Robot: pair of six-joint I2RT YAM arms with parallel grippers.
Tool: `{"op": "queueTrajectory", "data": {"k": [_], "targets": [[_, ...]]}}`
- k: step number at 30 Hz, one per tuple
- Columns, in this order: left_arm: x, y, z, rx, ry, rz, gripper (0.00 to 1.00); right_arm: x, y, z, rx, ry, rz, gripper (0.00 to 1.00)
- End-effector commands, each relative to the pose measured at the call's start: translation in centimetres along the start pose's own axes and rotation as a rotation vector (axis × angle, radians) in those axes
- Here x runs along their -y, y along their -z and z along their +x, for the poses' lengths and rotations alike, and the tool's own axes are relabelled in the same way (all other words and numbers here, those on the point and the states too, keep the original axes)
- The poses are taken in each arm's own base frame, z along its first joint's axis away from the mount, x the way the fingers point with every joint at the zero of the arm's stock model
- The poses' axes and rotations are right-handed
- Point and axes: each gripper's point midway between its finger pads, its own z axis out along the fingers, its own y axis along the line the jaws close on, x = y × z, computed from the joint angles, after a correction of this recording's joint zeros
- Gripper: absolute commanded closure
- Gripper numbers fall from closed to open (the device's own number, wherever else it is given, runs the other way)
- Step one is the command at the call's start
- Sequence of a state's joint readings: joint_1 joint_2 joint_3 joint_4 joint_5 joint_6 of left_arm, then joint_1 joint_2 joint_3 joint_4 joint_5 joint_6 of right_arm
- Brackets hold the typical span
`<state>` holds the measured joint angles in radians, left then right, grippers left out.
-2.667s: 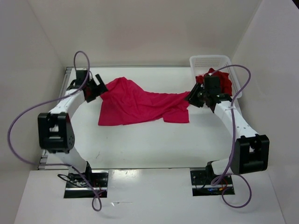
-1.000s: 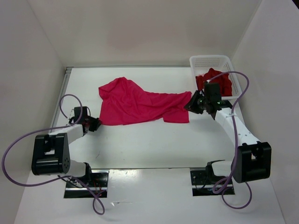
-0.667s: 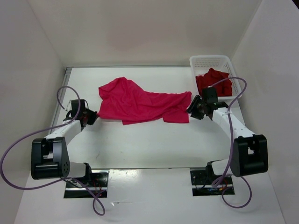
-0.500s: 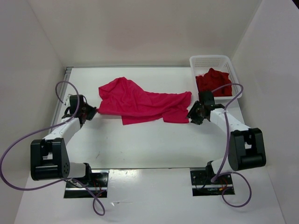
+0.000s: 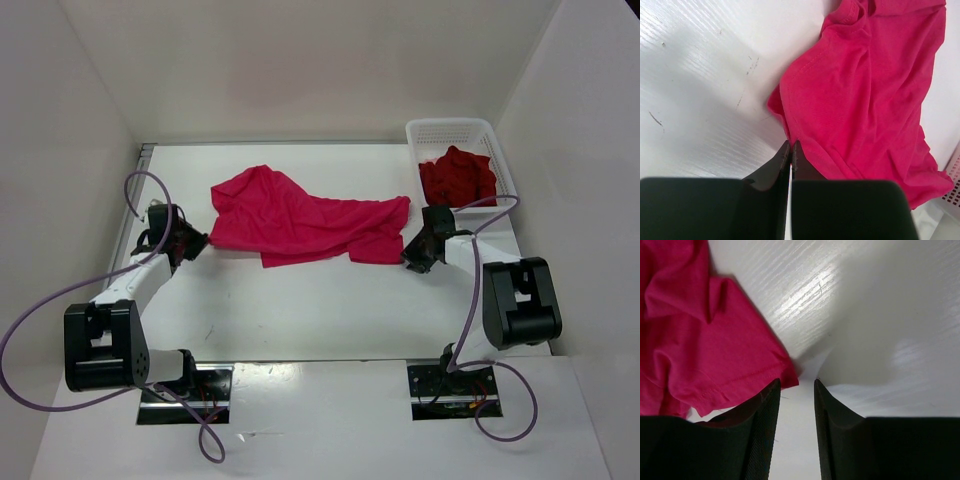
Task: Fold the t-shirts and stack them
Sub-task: Flatten out the tshirt
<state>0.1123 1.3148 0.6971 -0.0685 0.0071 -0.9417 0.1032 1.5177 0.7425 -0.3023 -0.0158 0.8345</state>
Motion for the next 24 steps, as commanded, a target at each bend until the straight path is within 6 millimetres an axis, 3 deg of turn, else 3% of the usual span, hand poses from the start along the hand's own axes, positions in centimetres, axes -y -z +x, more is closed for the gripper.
{"op": "queueTrajectory", "data": {"k": [1,5,8,11,16,19,20,22,23,24], "targets": [[1.4,0.4,-0.7,0.015,-0.035,0.056,1.0,0.0,-0.6,-1.2,0.041,-0.017,0.019,0.61],[1.4,0.2,-0.3,0.001,-0.036,0.069,1.0,-0.2,-0.9,-1.4,0.034,-0.007,0.027,0.61],[1.0,-0.1,0.0,-0.005,-0.035,0.062,1.0,-0.1,-1.1,-1.3,0.026,0.002,0.037,0.67],[1.0,-0.1,0.0,-0.005,-0.035,0.062,1.0,-0.3,-1.1,-1.5,0.023,0.011,0.039,0.76],[1.5,-0.1,-0.1,-0.011,-0.052,0.065,1.0,-0.3,-1.4,-1.2,0.002,0.011,0.045,1.0],[2.1,0.2,-0.4,-0.01,-0.076,0.059,1.0,-1.9,0.2,-2.2,0.056,0.048,0.025,1.0],[2.3,0.6,-0.4,-0.018,-0.101,0.064,1.0,-3.9,1.9,-3.0,0.094,0.067,-0.018,1.0],[4.5,2.0,-0.2,-0.092,-0.102,0.122,1.0,-5.2,4.5,-3.3,0.108,0.101,-0.033,1.0],[6.3,2.8,0.3,-0.136,-0.112,0.179,1.0,-8.2,8.1,-4.7,0.178,0.129,-0.122,1.0],[7.7,3.6,0.9,-0.17,-0.128,0.213,1.0,-9.3,10.2,-5.4,0.215,0.147,-0.154,1.0]]}}
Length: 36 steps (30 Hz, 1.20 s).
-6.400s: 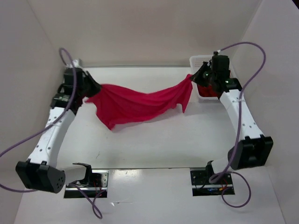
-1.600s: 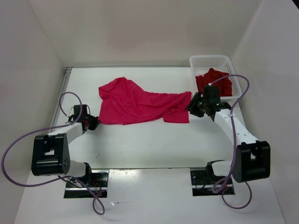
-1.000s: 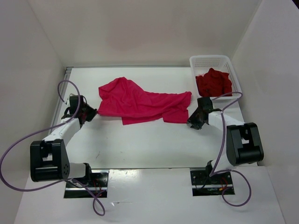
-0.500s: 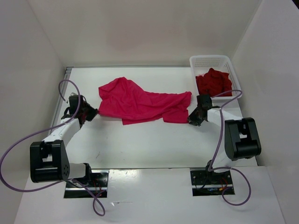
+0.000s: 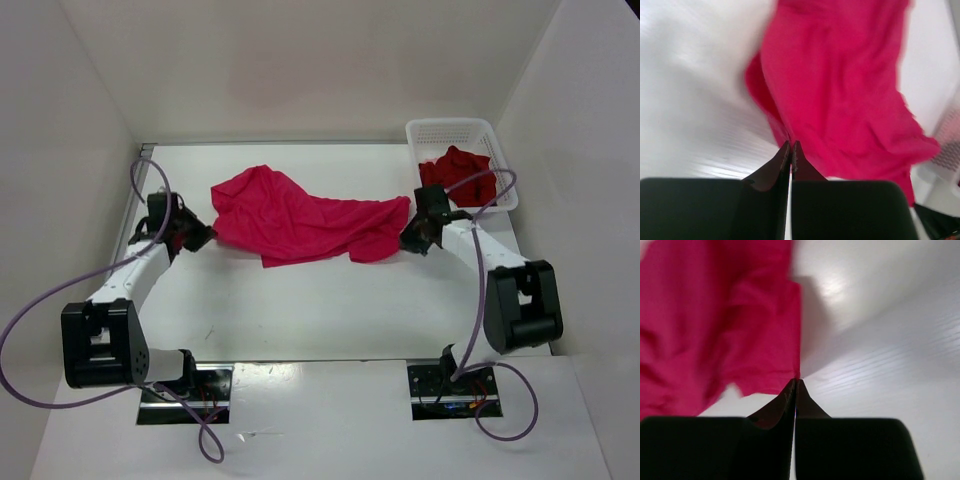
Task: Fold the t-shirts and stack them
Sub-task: Flatten out the tshirt
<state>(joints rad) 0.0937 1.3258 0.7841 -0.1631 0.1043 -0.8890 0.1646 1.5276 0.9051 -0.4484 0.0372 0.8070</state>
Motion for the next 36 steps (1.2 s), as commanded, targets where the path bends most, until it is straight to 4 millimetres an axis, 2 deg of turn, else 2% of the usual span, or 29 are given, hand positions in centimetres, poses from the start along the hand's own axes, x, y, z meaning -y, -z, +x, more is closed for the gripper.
{"op": "queueTrajectory", "data": {"k": [1,2,4,5,7,8,9,10,11,12,13,14,15,16,17,18,19,21,23,24,25,28,29,31,32,33,34,35,36], "targets": [[8.0,4.1,-0.7,-0.049,-0.113,0.187,1.0,-5.7,10.0,-5.3,0.216,0.061,-0.159,1.0],[8.9,5.2,-1.8,-0.014,-0.132,0.193,1.0,-7.6,14.2,-7.6,0.303,0.078,-0.228,1.0],[10.3,7.9,-4.1,0.062,-0.185,0.194,1.0,-7.9,17.9,-9.0,0.356,0.096,-0.225,1.0],[12.4,10.4,-6.9,0.14,-0.195,0.24,1.0,-9.1,21.8,-11.3,0.45,0.089,-0.269,1.0],[14.4,13.6,-9.3,0.217,-0.203,0.301,1.0,-9.5,26.2,-13.1,0.547,0.093,-0.296,1.0],[14.9,14.8,-10.8,0.256,-0.196,0.32,1.0,-10.2,30.2,-14.6,0.627,0.077,-0.335,1.0],[17.1,17.9,-12.5,0.323,-0.21,0.386,1.0,-10.4,32.3,-15.3,0.668,0.072,-0.358,1.0],[18.3,19.6,-13.4,0.354,-0.209,0.424,1.0,-10.9,34.1,-15.9,0.705,0.086,-0.384,1.0],[19.2,21.3,-14.2,0.38,-0.204,0.453,1.0,-11.2,38.0,-16.9,0.774,0.075,-0.426,1.0],[19.7,22.9,-15.5,0.428,-0.202,0.469,1.0,-11.6,38.9,-17.6,0.799,0.092,-0.42,1.0],[21.7,25.8,-16.8,0.49,-0.219,0.523,1.0,-11.9,40.5,-18.1,0.829,0.096,-0.441,1.0],[22.1,27.1,-17.7,0.519,-0.218,0.529,1.0,-12.2,44.8,-18.7,0.905,0.083,-0.508,1.0],[22.5,27.7,-18.6,0.534,-0.218,0.533,1.0,-12.3,46.5,-19.0,0.935,0.085,-0.53,1.0],[23.0,29.3,-19.2,0.571,-0.223,0.552,1.0,-12.5,50.3,-19.7,1.015,0.065,-0.587,1.0],[24.4,31.6,-19.7,0.609,-0.241,0.597,1.0,-13.0,51.9,-19.6,1.044,0.073,-0.629,1.0],[24.2,31.5,-20.7,0.62,-0.223,0.583,1.0,-12.8,53.7,-19.6,1.084,0.065,-0.655,1.0],[24.7,32.6,-20.7,0.632,-0.233,0.605,1.0,-13.1,55.0,-19.9,1.112,0.053,-0.683,1.0],[25.2,32.9,-21.9,0.66,-0.23,0.604,1.0,-14.3,55.3,-20.2,1.113,0.067,-0.72,1.0],[25.0,32.4,-22.2,0.664,-0.231,0.588,1.0,-16.7,52.2,-20.9,1.055,0.118,-0.705,1.0],[24.7,31.4,-22.6,0.664,-0.221,0.568,1.0,-17.8,51.0,-21.3,1.041,0.128,-0.703,1.0],[23.9,28.8,-22.7,0.629,-0.21,0.538,1.0,-19.4,47.7,-22.1,0.983,0.161,-0.677,1.0],[22.8,24.5,-22.5,0.578,-0.184,0.523,1.0,-21.4,43.2,-23.8,0.919,0.2,-0.666,1.0],[21.2,20.3,-22.2,0.514,-0.15,0.473,1.0,-22.3,40.5,-24.6,0.883,0.213,-0.649,1.0],[20.0,17.1,-22.5,0.492,-0.131,0.427,1.0,-23.6,37.2,-25.3,0.843,0.224,-0.627,1.0],[19.3,14.7,-22.6,0.469,-0.132,0.402,1.0,-24.6,33.0,-25.8,0.787,0.245,-0.586,1.0],[18.6,13.1,-22.6,0.452,-0.121,0.372,1.0,-25.0,31.5,-26.3,0.767,0.242,-0.584,1.0],[18.2,12.1,-22.9,0.453,-0.125,0.355,1.0,-25.3,31.1,-26.6,0.765,0.242,-0.583,1.0],[17.6,9.9,-23.0,0.424,-0.117,0.329,1.0,-25.7,29.7,-26.8,0.746,0.234,-0.574,1.0],[17.7,9.3,-23.1,0.41,-0.118,0.331,1.0,-26.5,28.1,-27.1,0.731,0.241,-0.578,1.0]]}}
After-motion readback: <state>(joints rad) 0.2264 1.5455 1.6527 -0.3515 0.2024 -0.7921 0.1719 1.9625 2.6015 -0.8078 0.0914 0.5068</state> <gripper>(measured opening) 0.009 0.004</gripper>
